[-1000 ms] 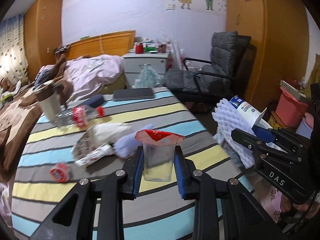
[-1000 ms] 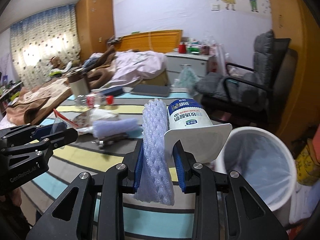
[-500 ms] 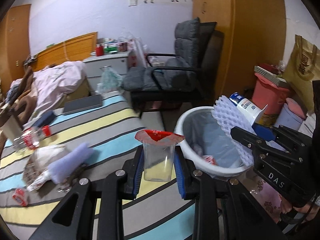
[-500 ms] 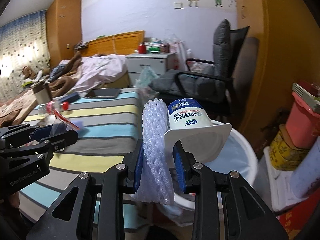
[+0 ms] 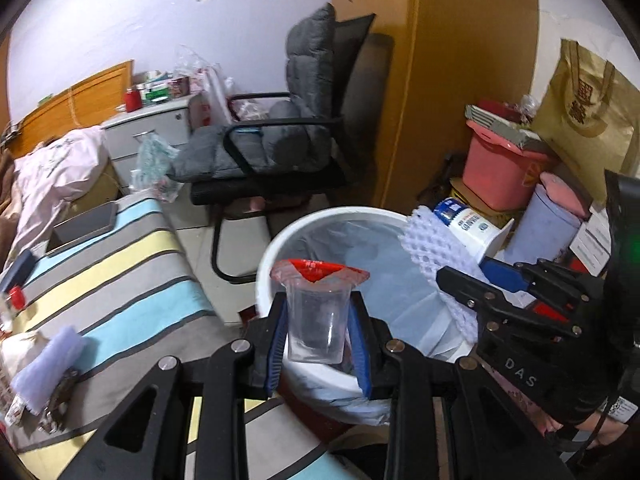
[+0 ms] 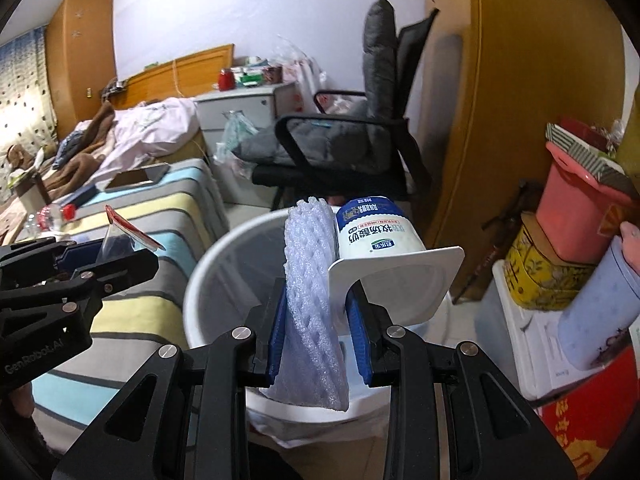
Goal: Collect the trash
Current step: 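Carry the cup, foam net and yogurt cup to the bin and release them, then move both open tools back from the bin to the table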
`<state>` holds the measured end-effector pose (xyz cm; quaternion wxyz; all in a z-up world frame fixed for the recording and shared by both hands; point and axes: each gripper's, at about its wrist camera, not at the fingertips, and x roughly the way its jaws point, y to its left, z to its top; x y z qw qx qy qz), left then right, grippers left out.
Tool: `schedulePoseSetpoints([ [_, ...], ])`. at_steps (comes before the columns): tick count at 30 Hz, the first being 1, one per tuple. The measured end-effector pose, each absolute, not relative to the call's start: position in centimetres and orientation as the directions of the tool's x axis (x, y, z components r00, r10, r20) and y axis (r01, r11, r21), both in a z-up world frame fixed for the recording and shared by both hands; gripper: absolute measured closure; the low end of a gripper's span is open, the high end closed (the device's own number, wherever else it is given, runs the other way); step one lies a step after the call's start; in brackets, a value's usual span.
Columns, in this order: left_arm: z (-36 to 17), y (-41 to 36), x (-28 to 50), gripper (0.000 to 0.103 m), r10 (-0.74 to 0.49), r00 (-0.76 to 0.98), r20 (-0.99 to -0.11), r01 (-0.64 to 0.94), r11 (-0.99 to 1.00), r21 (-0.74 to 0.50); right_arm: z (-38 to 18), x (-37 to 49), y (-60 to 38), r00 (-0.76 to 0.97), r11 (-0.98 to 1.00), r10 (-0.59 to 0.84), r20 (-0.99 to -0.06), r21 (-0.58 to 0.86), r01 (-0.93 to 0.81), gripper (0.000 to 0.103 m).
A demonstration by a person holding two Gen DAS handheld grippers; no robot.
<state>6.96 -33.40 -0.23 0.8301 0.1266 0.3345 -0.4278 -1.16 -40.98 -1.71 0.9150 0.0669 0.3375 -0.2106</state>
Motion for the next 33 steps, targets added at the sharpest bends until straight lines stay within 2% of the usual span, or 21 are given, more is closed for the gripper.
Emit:
schedulePoseSetpoints([
  [12, -2.5, -35.9, 8.0, 0.071, -0.602, 0.367, -0.709, 0.796, 0.598, -0.096, -3.5, -0.6, -43.2, 0.634, 0.892, -0.338, -0.695, -0.023, 0.451, 0.070],
  [15, -2.4, -35.8, 8.1, 0.048, -0.607, 0.370, -0.703, 0.792, 0.602, -0.103, -3.7, -0.5, -43.7, 0.624, 0.887, -0.346, -0.701, -0.028, 0.461, 0.069],
  [17, -2.2, -35.7, 8.1, 0.047, -0.614, 0.373, -0.695, 0.794, 0.600, -0.104, -3.7, -0.5, -43.8, 0.617, 0.881, -0.356, -0.702, -0.030, 0.473, 0.066],
  [21, -1.9, -35.3, 8.2, 0.046, -0.616, 0.381, -0.690, 0.791, 0.603, -0.102, -3.4, -0.8, -43.7, 0.625, 0.879, -0.361, -0.692, -0.029, 0.476, 0.046],
  [22, -1.8, -35.2, 8.2, 0.046, -0.617, 0.380, -0.689, 0.790, 0.604, -0.105, -3.2, -0.9, -43.7, 0.630, 0.880, -0.361, -0.687, -0.027, 0.475, 0.044],
  [33, -0.6, -32.9, 7.9, 0.043, -0.615, 0.415, -0.671, 0.771, 0.629, -0.100, -2.5, -1.0, -42.6, 0.650, 0.884, -0.361, -0.669, -0.023, 0.467, 0.044],
])
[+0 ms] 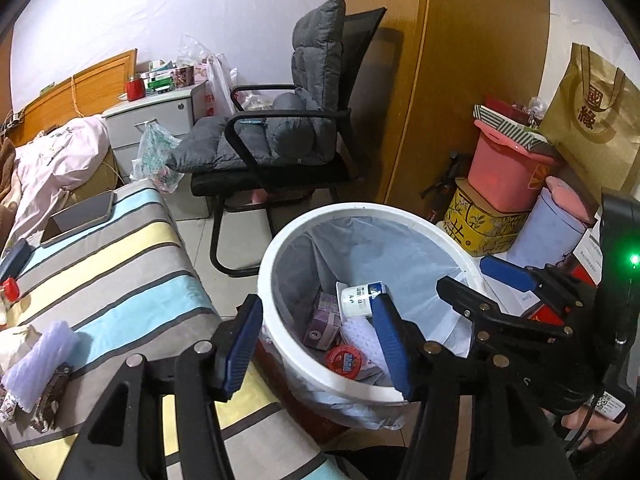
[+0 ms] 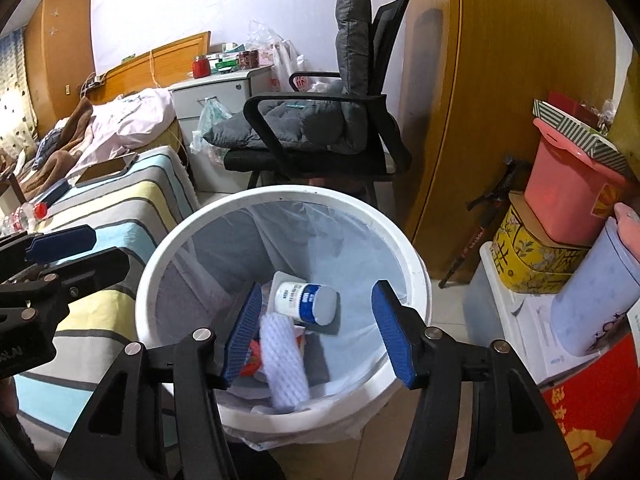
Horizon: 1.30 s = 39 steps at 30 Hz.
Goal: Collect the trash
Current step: 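Move both open tools back from the bin to the table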
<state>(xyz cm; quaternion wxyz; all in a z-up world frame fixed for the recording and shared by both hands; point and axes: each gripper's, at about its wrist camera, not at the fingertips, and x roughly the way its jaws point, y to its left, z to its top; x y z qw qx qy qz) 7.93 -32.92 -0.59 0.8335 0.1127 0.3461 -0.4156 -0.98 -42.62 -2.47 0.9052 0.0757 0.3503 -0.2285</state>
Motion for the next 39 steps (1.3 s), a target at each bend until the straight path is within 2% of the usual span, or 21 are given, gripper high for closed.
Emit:
schedulePoseSetpoints([
  [9, 0.5, -29.5, 7.7, 0.043, -0.612, 0.456, -0.646, 0.743, 0.661, -0.102, -1.3, -1.1, -40.8, 0.688, 0.896, -0.351, -0.635, -0.015, 0.444, 0.044],
  [24, 1.0, -21.6, 8.6, 0.042, -0.541, 0.562, -0.626, 0.646, 0.759, -0.077, -0.5, 0.8, -35.6, 0.749, 0.940, -0.275, -0.603, -0.006, 0.340, 0.044],
  [29, 0.9, -17.7, 9.1, 0.040, -0.509, 0.598, -0.619, 0.590, 0.802, -0.090, -0.3, 1.6, -33.9, 0.766, 0.954, -0.234, -0.598, 0.009, 0.298, 0.043],
  [32, 0.5, -14.9, 9.4, 0.039, -0.477, 0.621, -0.622, 0.546, 0.832, -0.094, -0.3, 2.3, -32.4, 0.776, 0.965, -0.202, -0.598, 0.014, 0.262, 0.038],
  [39, 0.7, -8.1, 10.4, 0.038, -0.386, 0.703, -0.597, 0.413, 0.905, -0.099, -1.0, 4.6, -29.2, 0.777, 0.984, -0.132, -0.615, 0.011, 0.175, 0.037],
])
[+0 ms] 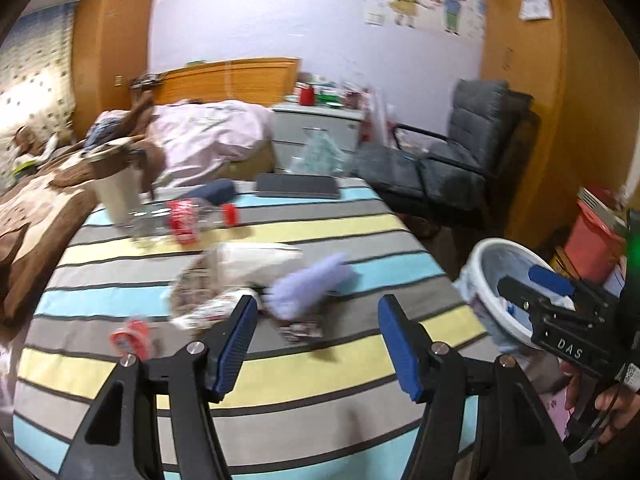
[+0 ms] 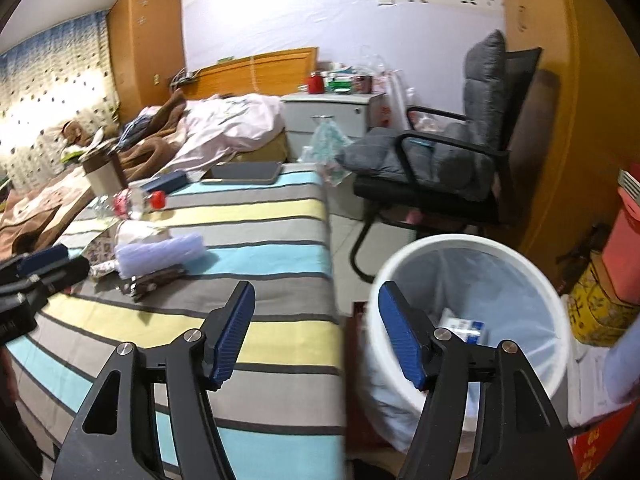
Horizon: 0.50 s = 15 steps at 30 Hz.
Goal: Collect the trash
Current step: 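Move both open tools back from the bin to the table, then grasp the dark snack wrapper with the right tool while the left tool grasps the red-labelled clear cup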
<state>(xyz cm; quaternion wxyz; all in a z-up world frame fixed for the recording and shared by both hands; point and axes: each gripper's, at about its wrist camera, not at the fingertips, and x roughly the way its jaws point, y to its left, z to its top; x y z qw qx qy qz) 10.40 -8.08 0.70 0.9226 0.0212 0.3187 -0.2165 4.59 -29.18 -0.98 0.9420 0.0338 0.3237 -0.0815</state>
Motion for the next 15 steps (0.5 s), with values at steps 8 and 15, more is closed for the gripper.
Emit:
schedulePoseSetpoints([
  [8, -0.5, -2.3, 11.5, 0.036, -0.293, 0.733, -0.614, 0.294, 0.950, -0.102, -1.6, 6.4, -25.9, 0.765, 0.994, -0.077, -0.639, 0.006, 0.106, 0.037],
  [15, -1.9, 1.0, 12.5, 0.036, -0.256, 0.725, -0.640, 0.235, 0.965, -0.120, -2.3, 8.1, -23.1, 0.746, 0.999, -0.025, -0.666, 0.012, 0.045, 0.037],
])
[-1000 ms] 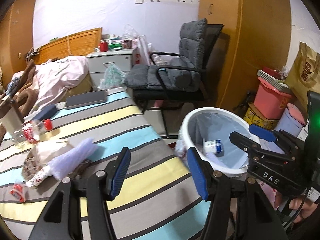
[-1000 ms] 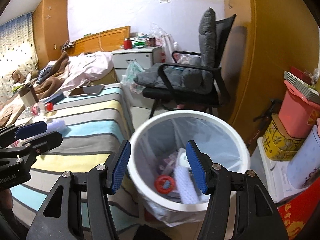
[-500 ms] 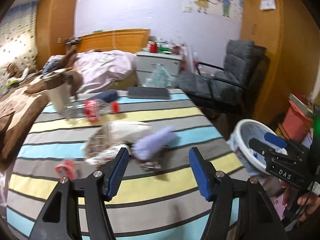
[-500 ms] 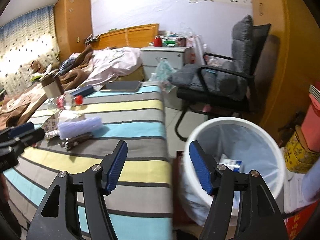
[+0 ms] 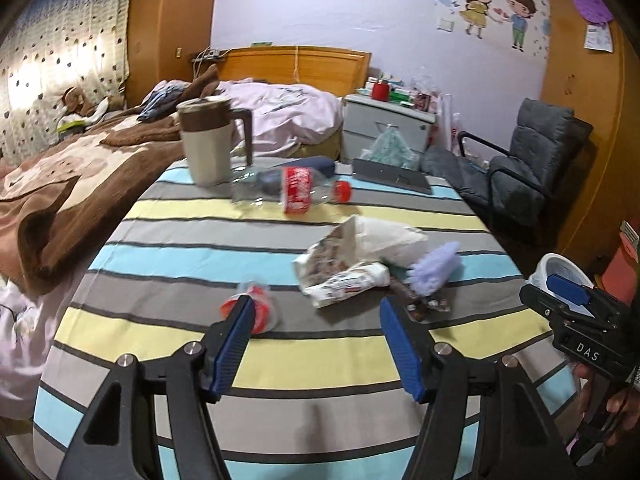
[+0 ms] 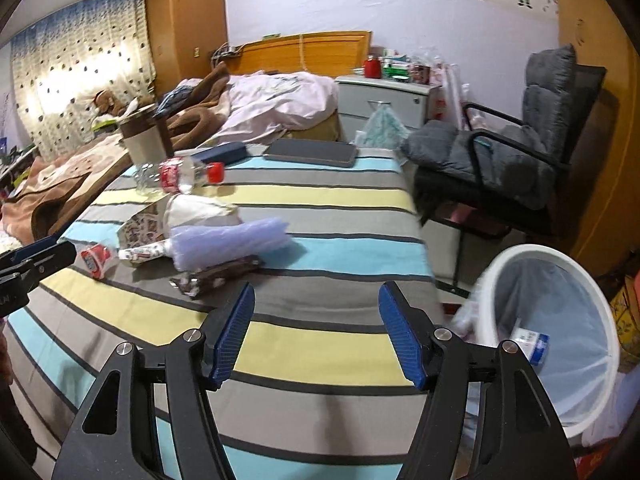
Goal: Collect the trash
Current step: 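Grasp the dark snack wrapper with the right tool while the left tool grasps the red-labelled clear cup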
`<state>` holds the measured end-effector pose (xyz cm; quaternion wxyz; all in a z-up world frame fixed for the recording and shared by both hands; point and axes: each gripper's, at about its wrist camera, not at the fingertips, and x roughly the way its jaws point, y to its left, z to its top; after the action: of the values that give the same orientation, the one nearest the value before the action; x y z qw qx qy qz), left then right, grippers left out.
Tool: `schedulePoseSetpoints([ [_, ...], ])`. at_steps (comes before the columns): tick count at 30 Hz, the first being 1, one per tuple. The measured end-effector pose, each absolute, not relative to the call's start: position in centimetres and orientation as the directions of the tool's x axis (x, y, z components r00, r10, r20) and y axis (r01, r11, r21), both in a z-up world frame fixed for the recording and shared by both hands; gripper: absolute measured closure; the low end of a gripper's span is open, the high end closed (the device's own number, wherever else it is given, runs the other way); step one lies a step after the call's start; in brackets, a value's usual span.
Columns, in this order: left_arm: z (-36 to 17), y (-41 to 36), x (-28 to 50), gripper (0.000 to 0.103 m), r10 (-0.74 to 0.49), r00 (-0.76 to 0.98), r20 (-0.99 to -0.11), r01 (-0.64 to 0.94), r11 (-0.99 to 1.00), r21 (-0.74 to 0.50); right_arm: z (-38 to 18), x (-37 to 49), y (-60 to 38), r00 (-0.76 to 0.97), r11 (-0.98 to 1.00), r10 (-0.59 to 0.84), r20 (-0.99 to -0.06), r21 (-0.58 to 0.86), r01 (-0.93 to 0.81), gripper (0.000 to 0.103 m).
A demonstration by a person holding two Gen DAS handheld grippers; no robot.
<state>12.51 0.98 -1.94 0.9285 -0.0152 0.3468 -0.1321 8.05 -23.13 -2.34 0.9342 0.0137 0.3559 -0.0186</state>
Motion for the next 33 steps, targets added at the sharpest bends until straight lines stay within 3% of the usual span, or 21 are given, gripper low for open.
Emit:
schedulePoseSetpoints([
  [17, -4.6, 5.1, 15.1, 0.035, -0.238, 0.680, -0.693, 0.171, 0.971, -0.165, -4.1, 12.4, -18.9, 0.682, 0.997, 0.053, -0.730, 0.074, 0.002, 0.037],
  [27, -5.8, 5.1, 16.0, 0.035, -0.240, 0.650, -0.721, 0.177, 0.970, -0.164, -5.1, 13.3, -18.1, 0.626, 1.000, -0.005, -0.780, 0.005, 0.014, 0.037],
  [30, -5.8, 4.9, 16.4, 0.035, -0.234, 0.647, -0.726, 0.173, 0.972, -0.159, -5.4, 13.2, -18.5, 0.611, 1.000, -0.018, -0.792, -0.006, 0.022, 0.053],
  [33, -5.8, 4.7, 16.7, 0.035, -0.239, 0.642, -0.729, 0.184, 0.971, -0.156, -5.6, 12.9, -19.4, 0.605, 0.999, -0.018, -0.796, 0.004, 0.034, 0.061],
])
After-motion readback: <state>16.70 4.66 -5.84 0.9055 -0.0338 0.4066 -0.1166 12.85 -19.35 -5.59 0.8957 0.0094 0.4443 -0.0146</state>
